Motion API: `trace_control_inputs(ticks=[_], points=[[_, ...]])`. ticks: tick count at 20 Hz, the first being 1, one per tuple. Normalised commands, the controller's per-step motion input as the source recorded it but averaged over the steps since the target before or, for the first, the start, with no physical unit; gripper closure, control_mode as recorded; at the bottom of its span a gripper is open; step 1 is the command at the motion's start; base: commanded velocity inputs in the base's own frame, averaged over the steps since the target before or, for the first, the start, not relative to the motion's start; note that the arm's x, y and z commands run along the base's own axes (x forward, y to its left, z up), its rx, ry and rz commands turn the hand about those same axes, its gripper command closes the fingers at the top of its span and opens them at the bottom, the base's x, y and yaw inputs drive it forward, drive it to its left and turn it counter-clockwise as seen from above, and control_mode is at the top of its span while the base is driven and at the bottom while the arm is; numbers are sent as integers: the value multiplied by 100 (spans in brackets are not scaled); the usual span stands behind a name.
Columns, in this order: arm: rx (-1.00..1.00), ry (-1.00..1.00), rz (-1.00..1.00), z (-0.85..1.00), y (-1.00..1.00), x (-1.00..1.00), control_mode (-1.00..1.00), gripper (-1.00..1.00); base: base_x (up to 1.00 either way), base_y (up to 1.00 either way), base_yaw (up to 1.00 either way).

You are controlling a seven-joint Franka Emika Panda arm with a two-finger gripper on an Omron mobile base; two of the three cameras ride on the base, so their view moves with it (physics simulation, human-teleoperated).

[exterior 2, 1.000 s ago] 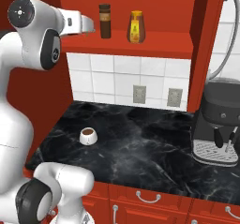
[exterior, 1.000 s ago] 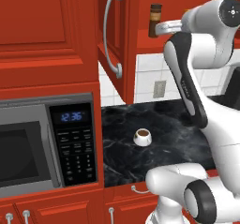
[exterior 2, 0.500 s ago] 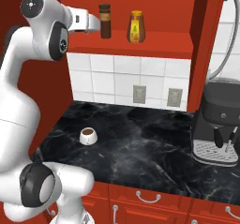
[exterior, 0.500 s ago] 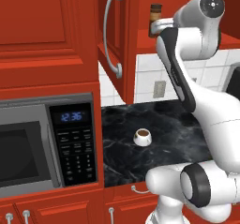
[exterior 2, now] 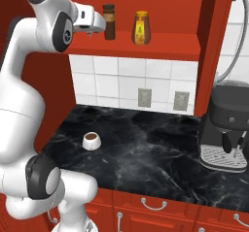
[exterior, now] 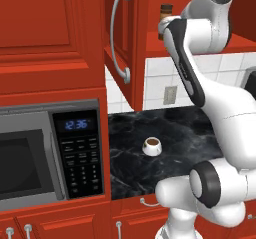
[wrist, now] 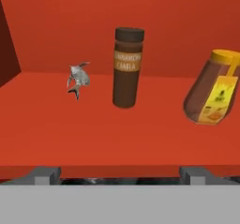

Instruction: Pick the cinnamon and honey bottle from the cabinet and place them next to the mug.

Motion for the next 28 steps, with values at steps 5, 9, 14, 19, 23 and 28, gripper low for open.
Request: trace_control_inputs(ticks=[5,9,14,19,23,28], points=[[2,0,0,-17,-4,45,-100,-100,0,0,0],[8,0,0,0,-13,38,-100,-100,0,0,0],[13,0,0,0,-10,21,-100,-100,0,0,0],[1,0,1,0,0,29,-100,-100,0,0,0],[0,0,2,0,0,21,-100,-100,0,0,0],[0,-6,1,5,0,4,-100,-100,0,0,0]])
